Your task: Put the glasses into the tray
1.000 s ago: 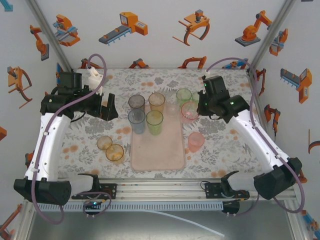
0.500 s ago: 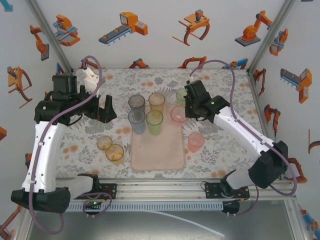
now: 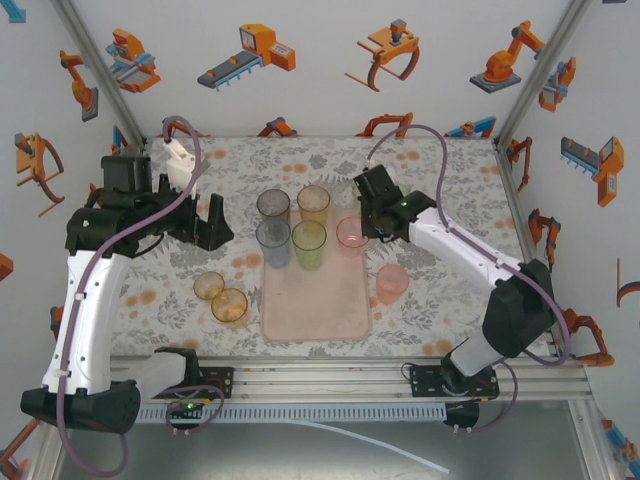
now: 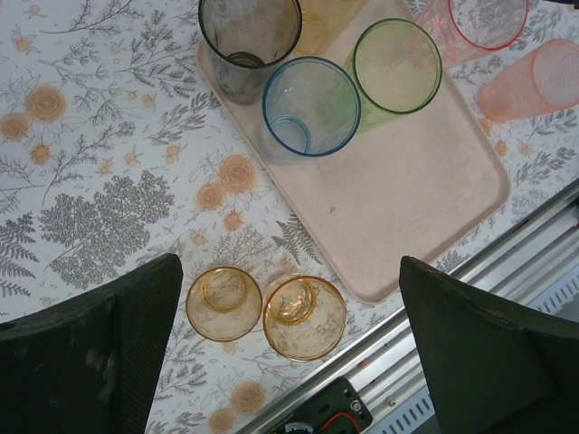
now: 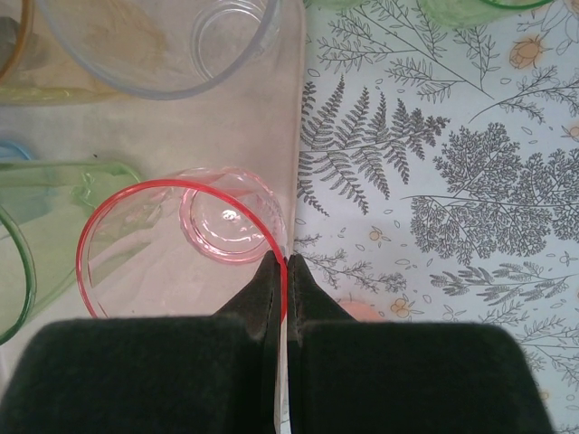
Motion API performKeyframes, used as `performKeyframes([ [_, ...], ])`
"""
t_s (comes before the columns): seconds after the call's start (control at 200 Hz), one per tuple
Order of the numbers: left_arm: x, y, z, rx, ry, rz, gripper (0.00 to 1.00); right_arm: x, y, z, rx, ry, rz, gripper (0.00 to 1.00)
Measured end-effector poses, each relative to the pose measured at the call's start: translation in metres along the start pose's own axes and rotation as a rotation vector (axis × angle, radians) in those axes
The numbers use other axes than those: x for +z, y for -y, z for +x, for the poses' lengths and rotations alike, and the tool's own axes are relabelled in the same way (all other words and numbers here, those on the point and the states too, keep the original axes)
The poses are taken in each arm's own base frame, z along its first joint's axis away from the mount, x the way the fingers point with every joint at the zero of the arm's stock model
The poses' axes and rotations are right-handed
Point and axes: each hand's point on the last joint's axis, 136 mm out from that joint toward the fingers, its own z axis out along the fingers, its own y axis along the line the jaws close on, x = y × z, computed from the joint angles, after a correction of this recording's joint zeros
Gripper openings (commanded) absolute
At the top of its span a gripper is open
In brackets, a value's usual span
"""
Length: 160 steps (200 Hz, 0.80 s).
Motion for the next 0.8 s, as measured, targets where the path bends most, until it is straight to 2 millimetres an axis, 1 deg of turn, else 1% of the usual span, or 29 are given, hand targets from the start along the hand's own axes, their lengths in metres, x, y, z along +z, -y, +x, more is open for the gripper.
performKeyframes([
  [0.265,-0.001,0.001,0.000,0.001,0.003,0.001,0.97,0.019,-0.005,0.010,0.004,-0.027,0.014,0.00],
  [0.566,0.001,0.001,0.005,-0.005,-0.007,0.008,0.97,0.028,-0.007,0.012,0.011,-0.025,0.027,0.00],
  [0.801,0.001,0.001,0.005,-0.006,-0.005,0.009,0.97,0.043,-0.005,0.019,0.005,-0.048,0.058,0.01],
])
